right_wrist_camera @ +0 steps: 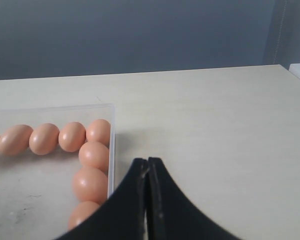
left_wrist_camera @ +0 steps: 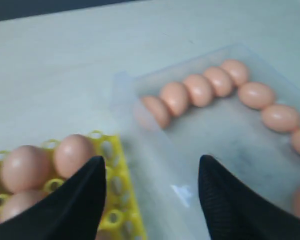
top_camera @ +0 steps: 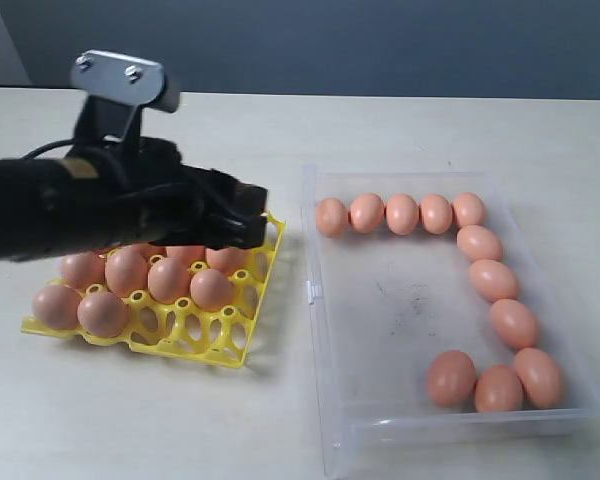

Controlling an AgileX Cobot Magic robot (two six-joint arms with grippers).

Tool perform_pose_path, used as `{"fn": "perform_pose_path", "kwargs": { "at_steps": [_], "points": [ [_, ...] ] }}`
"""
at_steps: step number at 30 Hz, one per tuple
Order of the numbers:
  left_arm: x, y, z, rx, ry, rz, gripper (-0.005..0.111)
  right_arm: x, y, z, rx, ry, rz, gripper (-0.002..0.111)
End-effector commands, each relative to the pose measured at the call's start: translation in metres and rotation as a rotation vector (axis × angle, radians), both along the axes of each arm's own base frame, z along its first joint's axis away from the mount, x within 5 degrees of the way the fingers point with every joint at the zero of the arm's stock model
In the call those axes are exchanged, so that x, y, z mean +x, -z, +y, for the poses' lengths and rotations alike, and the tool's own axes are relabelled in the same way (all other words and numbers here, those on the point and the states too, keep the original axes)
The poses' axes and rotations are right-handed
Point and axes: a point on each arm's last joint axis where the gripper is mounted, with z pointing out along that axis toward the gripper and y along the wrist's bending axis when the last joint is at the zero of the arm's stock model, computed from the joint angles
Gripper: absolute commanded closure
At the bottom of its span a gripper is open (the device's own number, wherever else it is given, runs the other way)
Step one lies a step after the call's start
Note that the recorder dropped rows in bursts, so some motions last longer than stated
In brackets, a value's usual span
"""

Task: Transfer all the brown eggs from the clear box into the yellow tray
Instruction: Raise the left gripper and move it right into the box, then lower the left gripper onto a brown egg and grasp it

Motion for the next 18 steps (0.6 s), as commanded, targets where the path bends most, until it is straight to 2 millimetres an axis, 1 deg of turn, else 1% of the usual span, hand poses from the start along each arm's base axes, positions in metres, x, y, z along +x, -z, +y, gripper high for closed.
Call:
{"fn": "perform_pose_path", "kwargs": {
  "at_steps": [1, 4, 5, 7, 10, 11, 12, 13, 16, 18],
  "points": [
    [0.012, -0.012, -0.03, 0.024, 0.202, 0.17, 0.054, 0.0, 0.0, 0.0, -0.001, -0.001, -0.009, 0.109],
    [0.022, -0.012, -0.052, 0.025, 0.32, 0.335, 0.054, 0.0, 0.0, 0.0, -0.001, -0.001, -0.009, 0.109],
    [0.029, -0.008, -0.066, 0.006, 0.384, 0.447, 0.054, 0.0, 0.0, 0.0, -0.001, -0.001, -0.009, 0.109],
    [0.039, -0.001, -0.081, -0.016, 0.446, 0.551, 0.053, 0.0, 0.0, 0.0, -0.001, -0.001, -0.009, 0.109],
    [0.05, 0.012, -0.094, -0.022, 0.485, 0.63, 0.049, 0.0, 0.0, 0.0, -0.001, -0.001, -0.009, 0.109],
    [0.052, 0.019, -0.102, -0.039, 0.512, 0.646, 0.049, 0.0, 0.0, 0.0, -0.001, -0.001, -0.009, 0.109],
    [0.051, 0.024, -0.108, -0.052, 0.529, 0.659, 0.049, 0.0, 0.0, 0.0, -0.001, -0.001, -0.009, 0.109],
    [0.049, 0.033, -0.12, -0.063, 0.563, 0.691, 0.049, 0.0, 0.0, 0.0, -0.001, -0.001, -0.009, 0.109],
    [0.046, 0.054, -0.146, -0.032, 0.605, 0.723, 0.049, 0.0, 0.0, 0.0, -0.001, -0.001, -0.009, 0.109],
    [0.048, 0.066, -0.159, -0.011, 0.616, 0.719, 0.049, 0.0, 0.0, 0.0, -0.004, -0.001, -0.009, 0.109]
  ]
}}
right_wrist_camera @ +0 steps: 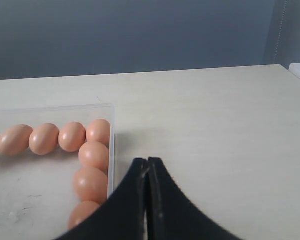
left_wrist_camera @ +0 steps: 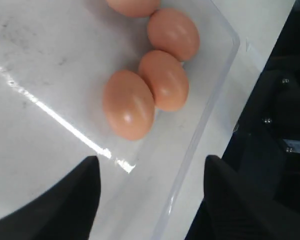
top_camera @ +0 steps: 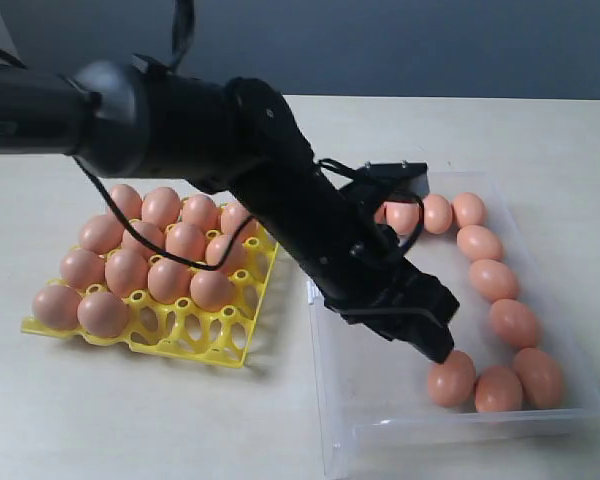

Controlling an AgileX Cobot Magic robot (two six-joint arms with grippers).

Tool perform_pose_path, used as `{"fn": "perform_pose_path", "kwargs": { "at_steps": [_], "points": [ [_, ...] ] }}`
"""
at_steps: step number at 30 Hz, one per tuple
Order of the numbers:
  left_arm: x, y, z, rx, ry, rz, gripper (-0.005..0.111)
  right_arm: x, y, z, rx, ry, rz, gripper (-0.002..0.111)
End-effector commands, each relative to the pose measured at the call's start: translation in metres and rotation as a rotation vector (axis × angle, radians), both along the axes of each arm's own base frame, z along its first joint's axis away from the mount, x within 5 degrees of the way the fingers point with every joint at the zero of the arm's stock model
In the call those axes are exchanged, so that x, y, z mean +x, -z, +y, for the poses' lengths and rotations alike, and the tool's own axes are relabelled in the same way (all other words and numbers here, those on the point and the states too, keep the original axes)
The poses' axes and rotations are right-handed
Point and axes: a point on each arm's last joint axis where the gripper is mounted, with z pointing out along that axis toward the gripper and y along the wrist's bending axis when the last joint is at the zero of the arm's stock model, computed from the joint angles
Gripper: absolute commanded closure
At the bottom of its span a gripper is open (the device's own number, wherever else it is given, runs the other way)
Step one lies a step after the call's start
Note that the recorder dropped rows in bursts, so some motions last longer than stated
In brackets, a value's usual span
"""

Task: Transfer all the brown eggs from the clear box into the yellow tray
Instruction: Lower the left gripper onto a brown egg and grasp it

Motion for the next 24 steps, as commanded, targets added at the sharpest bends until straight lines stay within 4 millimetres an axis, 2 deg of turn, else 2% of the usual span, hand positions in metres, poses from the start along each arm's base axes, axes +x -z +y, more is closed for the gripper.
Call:
{"fn": "perform_pose_path", "kwargs": {
  "at_steps": [1, 5, 11, 17, 24],
  "points": [
    [0.003, 0.019, -0.026, 0.006, 0.033, -0.003, 0.049, 0.0, 0.0, 0.0, -0.004, -0.001, -0.009, 0.109],
    [0.014, 0.027, -0.037, 0.004, 0.02, -0.013, 0.049, 0.0, 0.0, 0.0, -0.004, -0.001, -0.009, 0.109],
    [0.019, 0.039, -0.043, 0.014, 0.024, -0.007, 0.049, 0.0, 0.0, 0.0, -0.004, -0.001, -0.009, 0.109],
    [0.02, 0.061, -0.044, 0.045, 0.025, 0.041, 0.049, 0.0, 0.0, 0.0, -0.004, -0.001, -0.009, 0.109],
    [0.01, 0.067, -0.053, 0.055, 0.053, 0.04, 0.049, 0.0, 0.0, 0.0, -0.004, -0.001, -0.009, 0.109]
  ]
}}
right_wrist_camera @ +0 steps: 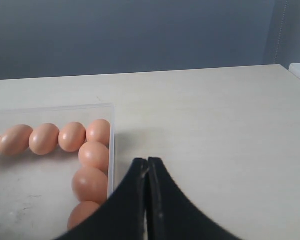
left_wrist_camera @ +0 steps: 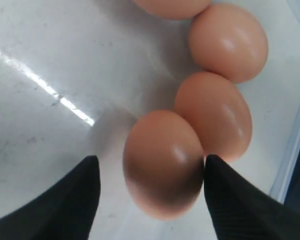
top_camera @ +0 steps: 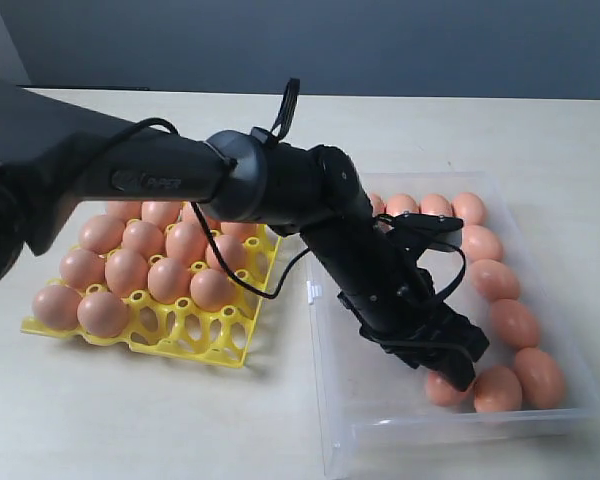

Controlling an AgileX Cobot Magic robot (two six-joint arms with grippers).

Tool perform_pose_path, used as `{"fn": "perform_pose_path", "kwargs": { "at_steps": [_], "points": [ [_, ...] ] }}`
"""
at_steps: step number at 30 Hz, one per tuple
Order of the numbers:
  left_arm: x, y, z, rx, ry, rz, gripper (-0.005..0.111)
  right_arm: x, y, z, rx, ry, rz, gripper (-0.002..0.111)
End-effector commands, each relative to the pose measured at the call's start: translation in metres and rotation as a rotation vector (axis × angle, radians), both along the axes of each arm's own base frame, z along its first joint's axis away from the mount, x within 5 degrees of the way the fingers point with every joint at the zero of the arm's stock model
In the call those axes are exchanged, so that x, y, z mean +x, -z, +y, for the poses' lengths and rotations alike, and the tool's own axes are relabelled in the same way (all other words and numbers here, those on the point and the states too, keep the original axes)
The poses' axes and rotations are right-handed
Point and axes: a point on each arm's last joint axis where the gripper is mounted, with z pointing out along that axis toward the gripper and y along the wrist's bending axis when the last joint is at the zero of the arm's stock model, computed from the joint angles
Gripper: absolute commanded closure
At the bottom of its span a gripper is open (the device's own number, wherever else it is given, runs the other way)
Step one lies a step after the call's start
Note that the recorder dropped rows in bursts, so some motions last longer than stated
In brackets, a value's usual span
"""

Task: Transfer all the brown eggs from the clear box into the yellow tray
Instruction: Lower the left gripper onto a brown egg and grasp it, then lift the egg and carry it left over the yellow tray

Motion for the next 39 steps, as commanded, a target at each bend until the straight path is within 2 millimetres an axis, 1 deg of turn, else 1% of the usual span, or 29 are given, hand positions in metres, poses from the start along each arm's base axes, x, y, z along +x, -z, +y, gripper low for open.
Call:
{"fn": "perform_pose_path", "kwargs": {
  "at_steps": [1, 5, 7, 9, 15, 16, 18, 19, 21, 24, 25, 27, 28, 29, 30, 31, 33, 34, 35, 36, 37, 38, 39],
  "points": [
    [-0.009, 0.0, -0.01, -0.002, 0.021, -0.009, 0.049, 0.0, 0.0, 0.0, -0.004, -0.001, -0.009, 0.109],
    [-0.013, 0.002, -0.017, 0.006, 0.027, -0.061, 0.049, 0.0, 0.0, 0.0, -0.004, -0.001, -0.009, 0.109],
    [-0.014, 0.002, -0.018, 0.007, 0.032, -0.063, 0.053, 0.0, 0.0, 0.0, -0.004, -0.001, -0.009, 0.109],
    [-0.015, 0.002, -0.018, 0.008, 0.039, -0.055, 0.063, 0.0, 0.0, 0.0, -0.004, -0.001, -0.009, 0.109],
    [-0.014, 0.001, -0.014, 0.043, 0.082, -0.1, 0.107, 0.0, 0.0, 0.0, -0.004, -0.001, -0.009, 0.109],
    [-0.013, -0.002, -0.014, 0.039, 0.083, -0.123, 0.106, 0.0, 0.0, 0.0, -0.004, -0.001, -0.009, 0.109],
    [-0.009, -0.011, -0.014, 0.034, 0.068, -0.194, 0.106, 0.0, 0.0, 0.0, -0.004, -0.001, -0.009, 0.109],
    [-0.005, -0.018, -0.013, 0.028, 0.056, -0.247, 0.106, 0.0, 0.0, 0.0, -0.004, -0.001, -0.009, 0.109],
    [0.0, -0.041, -0.011, 0.004, 0.033, -0.368, 0.106, 0.0, 0.0, 0.0, -0.004, -0.001, -0.009, 0.109],
    [0.005, -0.082, -0.003, -0.035, -0.02, -0.517, 0.106, 0.0, 0.0, 0.0, -0.004, -0.001, -0.009, 0.109],
    [0.005, -0.099, 0.004, -0.045, -0.048, -0.572, 0.106, 0.0, 0.0, 0.0, -0.004, -0.001, -0.009, 0.109],
    [0.003, -0.121, 0.016, -0.062, -0.102, -0.657, 0.106, 0.0, 0.0, 0.0, -0.004, -0.001, -0.009, 0.109],
    [0.0, -0.134, 0.026, -0.069, -0.13, -0.722, 0.106, 0.0, 0.0, 0.0, -0.004, -0.001, -0.009, 0.109],
    [-0.003, -0.142, 0.034, -0.074, -0.163, -0.755, 0.106, 0.0, 0.0, 0.0, -0.004, -0.001, -0.009, 0.109],
    [-0.006, -0.145, 0.044, -0.071, -0.191, -0.781, 0.106, 0.0, 0.0, 0.0, -0.004, -0.001, -0.009, 0.109],
    [-0.011, -0.155, 0.057, -0.088, -0.242, -0.826, 0.106, 0.0, 0.0, 0.0, -0.004, -0.001, -0.009, 0.109],
    [-0.023, -0.156, 0.081, -0.093, -0.3, -0.867, 0.106, 0.0, 0.0, 0.0, -0.004, -0.001, -0.009, 0.109],
    [-0.031, -0.161, 0.091, -0.108, -0.323, -0.895, 0.106, 0.0, 0.0, 0.0, -0.004, -0.001, -0.009, 0.109],
    [-0.04, -0.159, 0.103, -0.111, -0.333, -0.922, 0.106, 0.0, 0.0, 0.0, -0.004, -0.001, -0.009, 0.109],
    [-0.058, -0.153, 0.126, -0.11, -0.354, -0.944, 0.106, 0.0, 0.0, 0.0, -0.004, -0.001, -0.009, 0.109],
    [-0.065, -0.15, 0.133, -0.117, -0.366, -0.958, 0.106, 0.0, 0.0, 0.0, -0.004, -0.001, -0.009, 0.109],
    [-0.08, -0.138, 0.152, -0.113, -0.388, -0.978, 0.106, 0.0, 0.0, 0.0, -0.004, -0.001, -0.009, 0.109],
    [-0.085, -0.133, 0.159, -0.108, -0.401, -0.984, 0.106, 0.0, 0.0, 0.0, -0.004, -0.001, -0.009, 0.109]
  ]
}}
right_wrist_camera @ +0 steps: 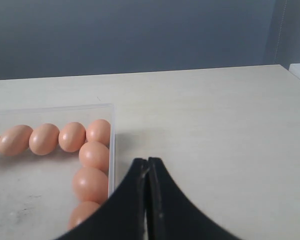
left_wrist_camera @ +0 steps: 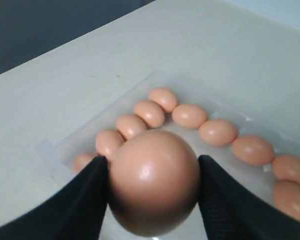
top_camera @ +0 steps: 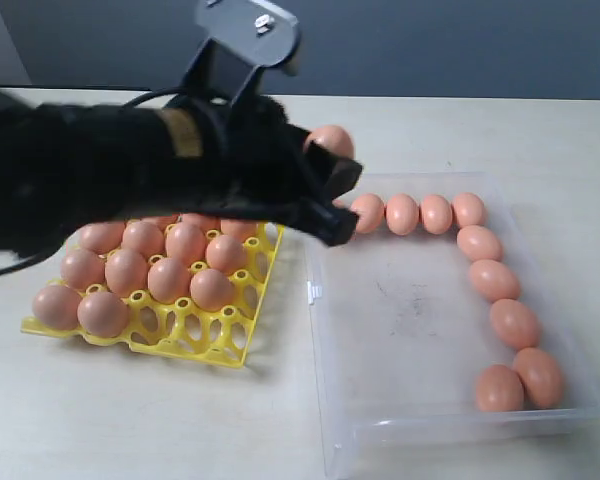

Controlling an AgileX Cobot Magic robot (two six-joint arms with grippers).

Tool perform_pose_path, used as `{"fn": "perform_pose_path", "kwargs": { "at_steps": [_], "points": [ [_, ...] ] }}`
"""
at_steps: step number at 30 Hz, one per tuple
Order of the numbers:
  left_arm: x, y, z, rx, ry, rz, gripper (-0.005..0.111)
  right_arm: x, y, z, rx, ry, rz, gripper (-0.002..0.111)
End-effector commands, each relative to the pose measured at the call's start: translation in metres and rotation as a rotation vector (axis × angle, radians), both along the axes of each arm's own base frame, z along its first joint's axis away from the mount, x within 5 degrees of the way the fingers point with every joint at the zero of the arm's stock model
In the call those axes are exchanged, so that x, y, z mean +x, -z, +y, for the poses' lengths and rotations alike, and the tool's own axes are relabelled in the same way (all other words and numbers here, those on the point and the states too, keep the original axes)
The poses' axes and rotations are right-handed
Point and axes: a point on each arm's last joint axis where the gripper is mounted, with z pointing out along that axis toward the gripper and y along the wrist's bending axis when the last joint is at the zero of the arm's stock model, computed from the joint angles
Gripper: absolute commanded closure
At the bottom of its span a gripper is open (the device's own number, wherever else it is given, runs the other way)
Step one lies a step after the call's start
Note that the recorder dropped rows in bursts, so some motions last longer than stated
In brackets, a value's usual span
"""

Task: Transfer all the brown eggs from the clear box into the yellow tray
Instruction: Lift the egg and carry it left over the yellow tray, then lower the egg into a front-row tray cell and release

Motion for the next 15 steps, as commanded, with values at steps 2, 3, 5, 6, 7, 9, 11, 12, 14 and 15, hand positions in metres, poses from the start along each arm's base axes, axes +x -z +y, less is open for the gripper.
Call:
{"fn": "perform_pose_path", "kwargs": {
  "at_steps": [2, 3, 5, 6, 7, 9, 11, 12, 14, 15],
  "points": [
    [-0.034, 0.036, 0.055, -0.01, -0.108, -0.033, 0.106, 0.0, 0.0, 0.0, -0.004, -0.001, -0.009, 0.109],
    [-0.039, 0.053, 0.072, -0.007, -0.174, -0.004, 0.106, 0.0, 0.0, 0.0, -0.004, -0.001, -0.009, 0.109],
    [-0.043, 0.071, 0.093, -0.024, -0.287, 0.005, 0.106, 0.0, 0.0, 0.0, -0.004, -0.001, -0.009, 0.109],
    [-0.045, 0.078, 0.102, -0.04, -0.345, 0.006, 0.106, 0.0, 0.0, 0.0, -0.004, -0.001, -0.009, 0.109],
    [-0.047, 0.08, 0.105, -0.044, -0.359, 0.003, 0.106, 0.0, 0.0, 0.0, -0.004, -0.001, -0.009, 0.109],
    [-0.049, 0.085, 0.106, -0.036, -0.364, 0.022, 0.106, 0.0, 0.0, 0.0, -0.004, -0.001, -0.009, 0.109],
    [-0.049, 0.09, 0.106, 0.002, -0.349, 0.048, 0.106, 0.0, 0.0, 0.0, -0.004, -0.001, -0.009, 0.109],
    [-0.049, 0.096, 0.106, 0.014, -0.36, 0.08, 0.106, 0.0, 0.0, 0.0, -0.004, -0.001, -0.009, 0.109],
    [-0.046, 0.108, 0.104, 0.047, -0.366, 0.126, 0.106, 0.0, 0.0, 0.0, -0.004, -0.001, -0.009, 0.109],
    [-0.045, 0.115, 0.104, 0.072, -0.367, 0.154, 0.106, 0.0, 0.0, 0.0, -0.006, -0.001, -0.009, 0.109]
  ]
}}
